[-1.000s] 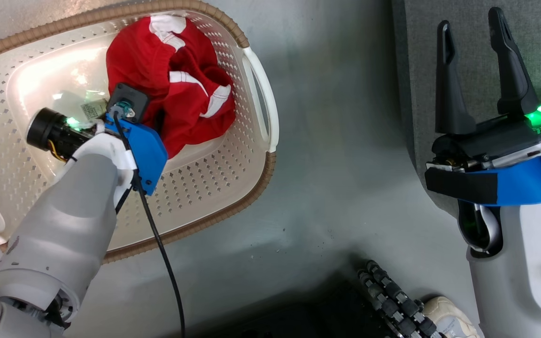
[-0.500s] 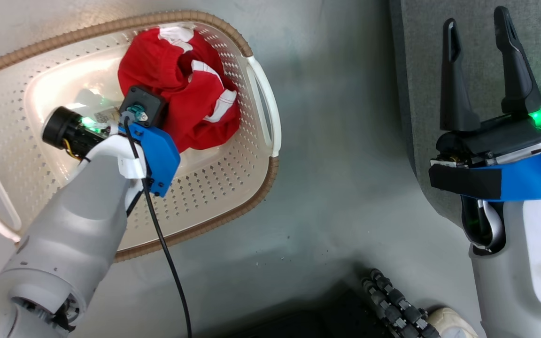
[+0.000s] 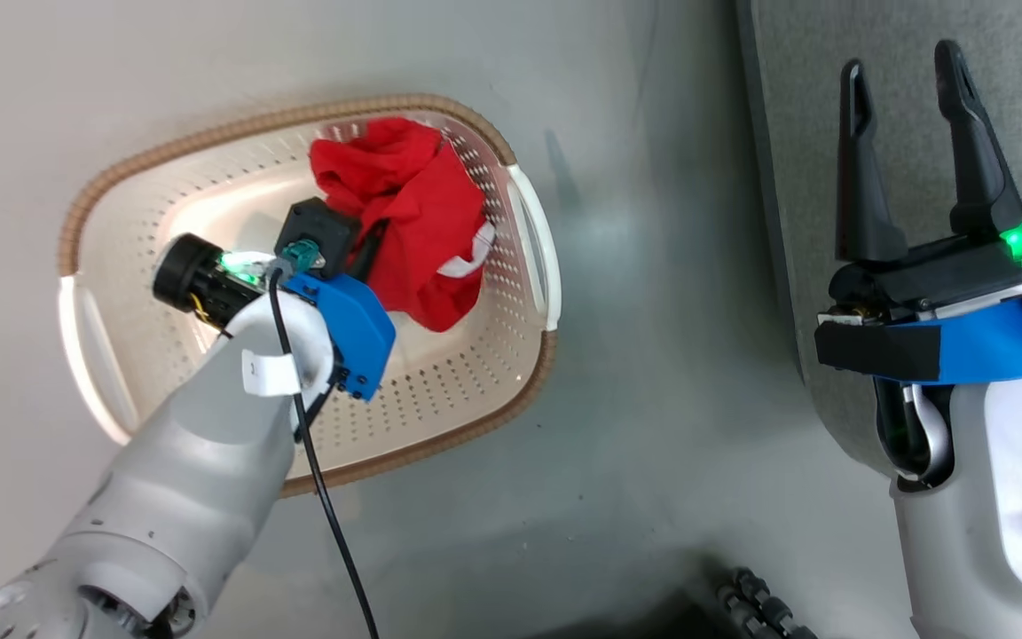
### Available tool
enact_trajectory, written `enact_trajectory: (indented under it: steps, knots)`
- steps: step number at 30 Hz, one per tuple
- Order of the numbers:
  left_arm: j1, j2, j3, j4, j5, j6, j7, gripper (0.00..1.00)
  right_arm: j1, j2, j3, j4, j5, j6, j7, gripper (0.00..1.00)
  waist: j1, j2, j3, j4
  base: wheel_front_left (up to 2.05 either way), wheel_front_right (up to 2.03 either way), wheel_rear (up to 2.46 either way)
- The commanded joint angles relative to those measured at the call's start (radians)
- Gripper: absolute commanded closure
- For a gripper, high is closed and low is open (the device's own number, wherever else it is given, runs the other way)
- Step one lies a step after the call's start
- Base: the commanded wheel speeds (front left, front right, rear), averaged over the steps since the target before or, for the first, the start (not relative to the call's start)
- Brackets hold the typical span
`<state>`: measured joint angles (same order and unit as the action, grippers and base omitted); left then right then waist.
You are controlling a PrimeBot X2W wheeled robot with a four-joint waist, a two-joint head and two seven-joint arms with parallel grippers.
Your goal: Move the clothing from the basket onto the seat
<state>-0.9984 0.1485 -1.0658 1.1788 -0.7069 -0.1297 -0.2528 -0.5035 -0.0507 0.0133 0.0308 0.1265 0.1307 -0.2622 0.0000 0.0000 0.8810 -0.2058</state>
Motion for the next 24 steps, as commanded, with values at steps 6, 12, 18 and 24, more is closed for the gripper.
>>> enact_trajectory:
  steps: [6, 12, 18, 24]
  knots:
    - [0.043, -0.006, 0.030, -0.073, -0.015, -0.001, -0.014, 1.00, 0.044, 0.000, -0.005, 0.025, -0.018, 0.000, -0.004, 0.00, 0.0000, 0.0000, -0.136, 0.054, 0.00, 0.00, 0.00]
    - [0.114, 0.007, 0.117, -0.186, 0.042, 0.007, -0.014, 1.00, 0.089, 0.000, -0.011, 0.047, -0.029, 0.000, -0.004, 0.00, 0.0000, 0.0000, -0.243, 0.076, 0.00, 0.00, 0.00]
    - [0.194, 0.010, 0.215, -0.290, 0.124, 0.015, -0.014, 1.00, 0.141, 0.000, -0.021, 0.069, -0.040, 0.000, -0.004, 0.00, 0.0000, 0.0000, -0.351, 0.102, 0.00, 0.00, 0.00]
    - [0.269, 0.004, 0.308, -0.383, 0.209, 0.017, -0.014, 1.00, 0.191, 0.000, -0.025, 0.089, -0.049, 0.000, -0.004, 0.00, 0.0000, 0.0000, -0.462, 0.123, 0.00, 0.00, 0.00]
